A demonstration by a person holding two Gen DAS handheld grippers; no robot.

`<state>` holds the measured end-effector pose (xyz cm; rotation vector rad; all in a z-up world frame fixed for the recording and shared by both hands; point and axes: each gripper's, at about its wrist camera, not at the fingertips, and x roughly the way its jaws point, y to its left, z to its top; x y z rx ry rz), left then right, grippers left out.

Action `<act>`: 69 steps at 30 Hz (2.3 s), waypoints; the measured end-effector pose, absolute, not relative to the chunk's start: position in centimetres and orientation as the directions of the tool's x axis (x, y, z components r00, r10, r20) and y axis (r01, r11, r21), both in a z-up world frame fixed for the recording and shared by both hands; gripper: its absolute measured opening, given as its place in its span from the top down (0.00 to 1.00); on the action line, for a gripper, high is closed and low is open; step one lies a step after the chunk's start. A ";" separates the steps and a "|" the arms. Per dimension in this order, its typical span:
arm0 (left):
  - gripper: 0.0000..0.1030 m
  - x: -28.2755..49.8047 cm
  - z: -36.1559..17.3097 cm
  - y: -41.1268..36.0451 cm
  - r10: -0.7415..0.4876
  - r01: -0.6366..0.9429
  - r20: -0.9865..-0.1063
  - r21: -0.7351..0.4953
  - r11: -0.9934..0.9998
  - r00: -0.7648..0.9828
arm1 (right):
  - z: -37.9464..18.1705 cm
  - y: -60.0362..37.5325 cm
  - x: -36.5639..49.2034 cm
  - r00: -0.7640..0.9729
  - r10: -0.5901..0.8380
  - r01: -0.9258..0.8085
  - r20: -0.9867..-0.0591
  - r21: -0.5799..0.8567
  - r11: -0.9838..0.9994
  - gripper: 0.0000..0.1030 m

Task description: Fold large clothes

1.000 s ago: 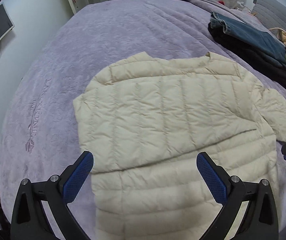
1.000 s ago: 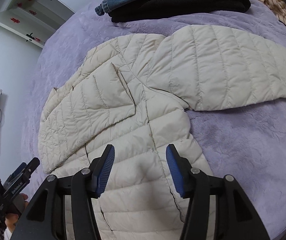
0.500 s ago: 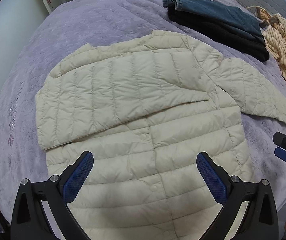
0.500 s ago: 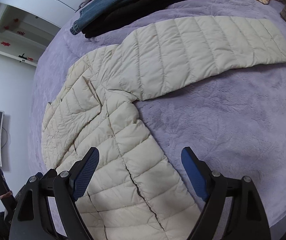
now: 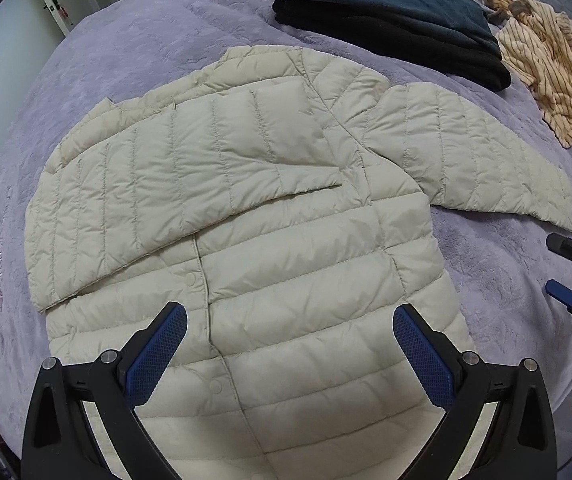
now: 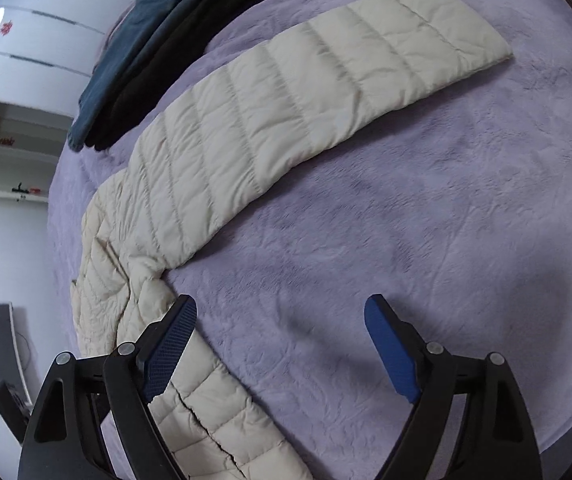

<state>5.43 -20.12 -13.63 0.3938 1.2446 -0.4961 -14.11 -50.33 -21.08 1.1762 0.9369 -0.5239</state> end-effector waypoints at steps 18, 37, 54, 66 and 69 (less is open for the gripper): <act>0.00 6.8 -14.9 -20.8 -0.122 0.513 -0.961 0.024 0.858 0.249 | -25.3 -62.3 -12.8 0.811 0.019 0.585 -0.585 0.807 -0.080 0.16; 0.00 10.4 -13.9 -14.6 -0.097 0.366 -0.948 0.022 0.930 0.305 | -16.8 -60.5 -6.6 0.893 0.063 0.435 -0.446 0.890 0.137 0.87; 0.00 14.9 -12.8 -4.2 -0.083 0.178 -0.919 -0.014 0.984 0.384 | -7.5 -42.9 9.3 0.809 0.321 0.204 -0.492 0.748 0.632 0.87; 0.00 17.2 -14.7 0.0 -0.105 0.120 -0.908 -0.061 0.991 0.405 | -16.1 -26.5 16.5 0.539 0.400 0.035 -0.741 0.494 0.868 0.87; 0.00 17.5 -15.0 0.0 -0.129 0.130 -0.905 -0.083 0.988 0.406 | -18.7 -25.7 17.1 0.480 0.373 0.073 -0.794 0.460 0.885 0.87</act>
